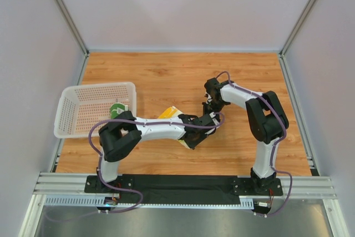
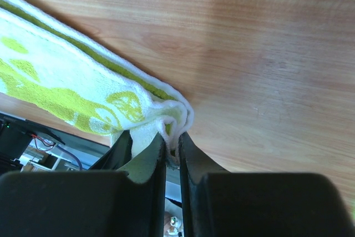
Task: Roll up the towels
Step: Roll the towel
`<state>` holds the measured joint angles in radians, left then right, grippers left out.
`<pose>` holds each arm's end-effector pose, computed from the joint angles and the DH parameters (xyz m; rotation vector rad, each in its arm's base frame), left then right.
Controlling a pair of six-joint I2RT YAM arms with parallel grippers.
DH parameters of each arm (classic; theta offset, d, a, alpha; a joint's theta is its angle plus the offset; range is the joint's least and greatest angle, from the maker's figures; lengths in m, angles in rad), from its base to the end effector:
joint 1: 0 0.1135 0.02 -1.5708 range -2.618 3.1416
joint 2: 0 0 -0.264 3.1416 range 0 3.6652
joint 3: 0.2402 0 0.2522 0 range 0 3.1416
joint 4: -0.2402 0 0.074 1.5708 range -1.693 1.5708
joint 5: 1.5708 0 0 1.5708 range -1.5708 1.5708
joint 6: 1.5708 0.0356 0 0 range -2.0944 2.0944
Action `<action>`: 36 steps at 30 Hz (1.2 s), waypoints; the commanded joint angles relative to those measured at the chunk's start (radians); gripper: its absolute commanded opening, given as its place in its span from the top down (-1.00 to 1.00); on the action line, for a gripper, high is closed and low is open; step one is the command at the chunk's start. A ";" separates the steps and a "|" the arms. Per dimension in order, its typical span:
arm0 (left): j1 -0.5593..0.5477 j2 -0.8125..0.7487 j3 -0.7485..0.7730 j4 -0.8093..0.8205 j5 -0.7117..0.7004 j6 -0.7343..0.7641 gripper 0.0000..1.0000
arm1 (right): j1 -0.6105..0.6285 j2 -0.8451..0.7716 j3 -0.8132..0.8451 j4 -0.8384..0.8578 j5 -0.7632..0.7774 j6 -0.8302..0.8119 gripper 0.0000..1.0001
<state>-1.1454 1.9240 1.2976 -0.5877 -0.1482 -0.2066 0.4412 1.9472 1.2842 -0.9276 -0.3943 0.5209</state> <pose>0.1629 -0.3468 0.1639 1.2190 2.4853 -0.1519 0.3060 0.1597 0.1487 -0.1213 -2.8974 -0.5002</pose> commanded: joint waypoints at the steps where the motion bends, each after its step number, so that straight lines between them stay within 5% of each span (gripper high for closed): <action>1: -0.004 -0.020 0.029 -0.017 0.018 0.010 0.62 | 0.002 0.018 0.027 -0.023 -0.006 -0.018 0.99; 27: 0.210 -0.082 -0.015 0.002 0.473 -0.132 0.78 | -0.130 0.179 0.311 -0.154 0.106 -0.088 0.88; 33: 0.216 -0.066 -0.018 0.008 0.487 -0.143 0.80 | -0.188 0.225 0.437 -0.194 0.127 -0.102 0.46; 36: 0.216 -0.056 -0.020 0.011 0.487 -0.143 0.81 | -0.216 0.245 0.475 -0.211 0.129 -0.102 0.41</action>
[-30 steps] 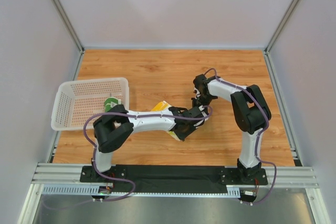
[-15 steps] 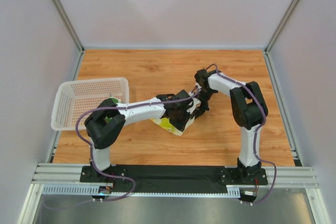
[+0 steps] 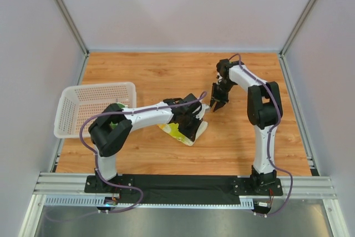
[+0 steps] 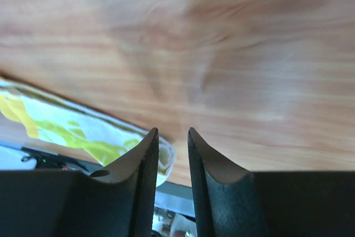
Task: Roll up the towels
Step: Roll the towel
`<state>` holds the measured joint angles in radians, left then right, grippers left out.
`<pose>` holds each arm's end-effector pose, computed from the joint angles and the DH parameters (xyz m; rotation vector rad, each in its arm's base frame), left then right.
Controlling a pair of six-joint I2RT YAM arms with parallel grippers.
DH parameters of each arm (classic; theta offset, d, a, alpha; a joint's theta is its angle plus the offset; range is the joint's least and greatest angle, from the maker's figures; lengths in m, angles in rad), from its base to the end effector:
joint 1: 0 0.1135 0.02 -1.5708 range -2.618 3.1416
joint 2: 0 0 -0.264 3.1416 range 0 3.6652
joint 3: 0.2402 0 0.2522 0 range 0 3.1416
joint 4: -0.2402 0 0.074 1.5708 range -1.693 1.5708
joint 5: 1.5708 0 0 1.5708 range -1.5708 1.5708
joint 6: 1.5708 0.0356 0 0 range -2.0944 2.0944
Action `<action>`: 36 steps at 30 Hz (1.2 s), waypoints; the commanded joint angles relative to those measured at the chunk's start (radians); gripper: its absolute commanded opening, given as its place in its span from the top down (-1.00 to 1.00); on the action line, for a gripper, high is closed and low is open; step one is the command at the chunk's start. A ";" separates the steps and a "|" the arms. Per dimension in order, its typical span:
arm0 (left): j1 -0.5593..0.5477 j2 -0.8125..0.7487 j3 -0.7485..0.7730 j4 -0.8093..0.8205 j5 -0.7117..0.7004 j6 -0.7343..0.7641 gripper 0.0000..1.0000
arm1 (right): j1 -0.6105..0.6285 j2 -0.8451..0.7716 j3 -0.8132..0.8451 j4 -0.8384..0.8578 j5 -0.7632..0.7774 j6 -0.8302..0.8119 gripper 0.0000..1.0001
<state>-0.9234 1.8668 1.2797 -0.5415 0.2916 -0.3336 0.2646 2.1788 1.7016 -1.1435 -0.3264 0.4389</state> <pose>0.2213 -0.3096 0.1826 0.9237 2.7153 -0.7193 0.3933 0.1184 0.1634 -0.2690 -2.9397 -0.4309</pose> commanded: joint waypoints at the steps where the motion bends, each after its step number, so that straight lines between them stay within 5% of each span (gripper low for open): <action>1: -0.006 0.003 -0.008 -0.034 0.049 -0.016 0.81 | -0.044 0.013 0.072 0.001 0.061 -0.020 0.40; 12: 0.078 -0.015 -0.091 0.092 0.254 -0.093 0.81 | -0.070 -0.106 -0.028 0.040 0.012 -0.035 0.42; 23: 0.188 0.032 -0.190 0.256 0.488 -0.215 0.81 | -0.068 -0.298 -0.305 0.281 -0.319 -0.039 0.42; 29: 0.230 0.098 -0.181 0.233 0.577 -0.272 0.81 | -0.054 -0.405 -0.480 0.418 -0.453 -0.020 0.03; 36: 0.253 0.126 -0.177 0.199 0.589 -0.306 0.82 | -0.004 -0.479 -0.618 0.497 -0.458 0.012 -0.01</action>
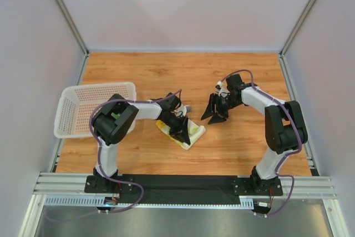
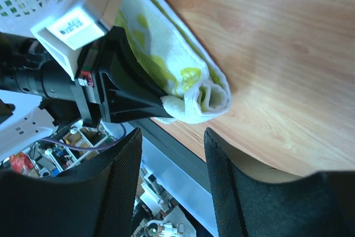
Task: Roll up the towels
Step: Roll the towel
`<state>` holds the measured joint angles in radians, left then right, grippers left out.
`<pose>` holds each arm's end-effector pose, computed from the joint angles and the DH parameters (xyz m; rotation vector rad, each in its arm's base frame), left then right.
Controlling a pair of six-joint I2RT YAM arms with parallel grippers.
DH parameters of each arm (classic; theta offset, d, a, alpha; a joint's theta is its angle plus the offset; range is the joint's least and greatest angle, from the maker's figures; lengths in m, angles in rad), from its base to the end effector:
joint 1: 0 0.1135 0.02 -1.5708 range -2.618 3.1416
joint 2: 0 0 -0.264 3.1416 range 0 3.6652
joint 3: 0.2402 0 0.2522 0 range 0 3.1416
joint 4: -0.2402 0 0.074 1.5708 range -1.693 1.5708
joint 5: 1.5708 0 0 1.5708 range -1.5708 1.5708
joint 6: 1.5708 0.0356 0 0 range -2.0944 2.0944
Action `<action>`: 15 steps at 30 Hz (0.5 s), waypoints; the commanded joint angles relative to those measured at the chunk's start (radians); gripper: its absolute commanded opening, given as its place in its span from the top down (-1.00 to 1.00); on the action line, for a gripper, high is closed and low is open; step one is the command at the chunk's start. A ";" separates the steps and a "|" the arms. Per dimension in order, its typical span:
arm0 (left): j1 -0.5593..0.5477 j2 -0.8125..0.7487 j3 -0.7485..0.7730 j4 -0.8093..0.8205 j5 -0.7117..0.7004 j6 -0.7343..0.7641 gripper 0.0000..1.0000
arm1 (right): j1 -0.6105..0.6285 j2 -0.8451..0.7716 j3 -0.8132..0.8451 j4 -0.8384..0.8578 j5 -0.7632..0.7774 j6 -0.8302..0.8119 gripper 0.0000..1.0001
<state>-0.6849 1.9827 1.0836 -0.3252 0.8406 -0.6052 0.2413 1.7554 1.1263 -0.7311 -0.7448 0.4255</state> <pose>0.2607 -0.2472 0.1091 -0.3108 -2.6238 1.2179 0.3077 0.1006 0.1794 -0.1456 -2.8618 -1.1558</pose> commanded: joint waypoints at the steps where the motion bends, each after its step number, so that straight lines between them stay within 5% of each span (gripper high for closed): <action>1: 0.027 0.011 0.019 -0.023 0.044 -0.041 0.82 | 0.023 -0.065 -0.063 0.100 -0.038 0.042 -0.01; 15: 0.113 0.105 0.032 -0.075 0.114 -0.116 0.81 | 0.061 -0.082 -0.260 0.321 0.035 0.114 0.03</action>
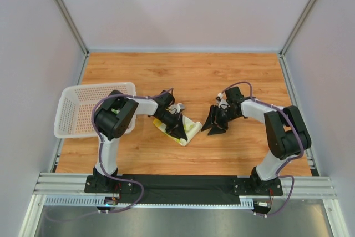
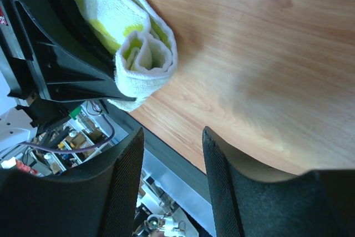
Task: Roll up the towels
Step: Roll the towel
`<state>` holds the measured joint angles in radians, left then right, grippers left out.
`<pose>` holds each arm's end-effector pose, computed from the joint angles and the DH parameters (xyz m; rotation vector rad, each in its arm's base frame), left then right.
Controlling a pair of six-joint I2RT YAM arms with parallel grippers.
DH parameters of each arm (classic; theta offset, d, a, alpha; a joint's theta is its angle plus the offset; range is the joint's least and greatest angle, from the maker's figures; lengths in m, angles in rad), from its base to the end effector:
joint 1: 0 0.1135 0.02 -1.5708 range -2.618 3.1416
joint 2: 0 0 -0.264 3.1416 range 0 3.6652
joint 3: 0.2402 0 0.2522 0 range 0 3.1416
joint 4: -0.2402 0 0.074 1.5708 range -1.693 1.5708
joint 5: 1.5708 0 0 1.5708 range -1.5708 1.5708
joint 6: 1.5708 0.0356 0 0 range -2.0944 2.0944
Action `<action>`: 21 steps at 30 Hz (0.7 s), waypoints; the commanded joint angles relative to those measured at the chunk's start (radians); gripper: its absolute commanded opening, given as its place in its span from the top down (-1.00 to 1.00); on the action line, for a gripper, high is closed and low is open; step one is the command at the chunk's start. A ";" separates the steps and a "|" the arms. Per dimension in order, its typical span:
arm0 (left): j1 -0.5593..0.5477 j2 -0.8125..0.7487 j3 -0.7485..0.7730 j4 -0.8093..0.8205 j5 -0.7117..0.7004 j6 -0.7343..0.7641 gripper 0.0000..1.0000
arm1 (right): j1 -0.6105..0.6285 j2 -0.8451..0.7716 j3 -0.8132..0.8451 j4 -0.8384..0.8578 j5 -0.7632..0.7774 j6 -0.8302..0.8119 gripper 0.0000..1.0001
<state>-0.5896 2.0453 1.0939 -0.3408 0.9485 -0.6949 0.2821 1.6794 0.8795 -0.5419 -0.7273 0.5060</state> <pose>0.2813 -0.2230 0.0926 -0.0481 -2.5065 1.2378 0.2673 0.1021 0.1441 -0.1945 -2.8461 -1.1274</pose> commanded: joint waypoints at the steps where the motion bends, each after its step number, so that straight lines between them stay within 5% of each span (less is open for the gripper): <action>1: 0.023 0.047 0.023 -0.073 0.006 -0.026 0.80 | 0.028 0.002 -0.019 0.149 0.017 0.040 0.03; 21: 0.051 0.116 0.032 -0.090 0.067 -0.045 0.79 | 0.071 0.184 -0.059 0.488 0.032 0.150 -0.04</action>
<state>-0.5453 2.0945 1.1404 -0.3386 1.0386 -0.6743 0.3470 1.8080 0.8452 -0.1520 -0.7601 0.6449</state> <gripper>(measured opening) 0.149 0.515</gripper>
